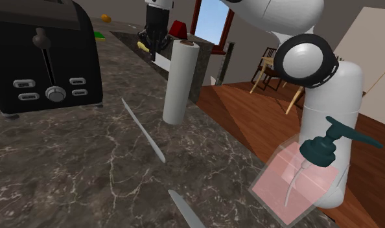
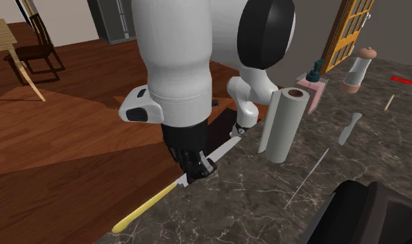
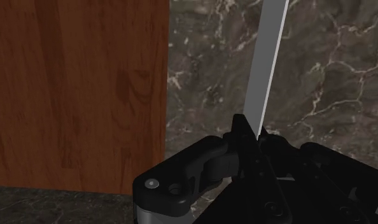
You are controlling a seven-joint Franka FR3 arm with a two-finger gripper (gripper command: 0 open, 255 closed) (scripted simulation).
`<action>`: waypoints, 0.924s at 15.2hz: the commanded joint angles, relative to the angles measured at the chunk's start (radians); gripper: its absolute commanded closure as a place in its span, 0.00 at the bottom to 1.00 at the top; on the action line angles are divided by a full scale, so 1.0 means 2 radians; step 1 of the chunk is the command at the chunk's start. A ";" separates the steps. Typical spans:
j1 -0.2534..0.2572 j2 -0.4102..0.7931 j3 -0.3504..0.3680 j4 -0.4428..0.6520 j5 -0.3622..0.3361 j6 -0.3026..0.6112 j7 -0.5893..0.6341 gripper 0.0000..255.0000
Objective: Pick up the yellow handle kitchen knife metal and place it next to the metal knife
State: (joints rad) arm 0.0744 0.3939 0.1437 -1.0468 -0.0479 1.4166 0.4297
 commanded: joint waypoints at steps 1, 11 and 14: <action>0.002 0.015 0.000 0.038 -0.002 -0.023 -0.001 1.00; 0.026 0.009 0.007 0.076 -0.004 -0.067 0.028 1.00; 0.042 -0.035 0.016 0.007 0.001 -0.042 0.057 1.00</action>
State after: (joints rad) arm 0.1459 0.3590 0.1687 -0.9833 -0.0500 1.3175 0.5204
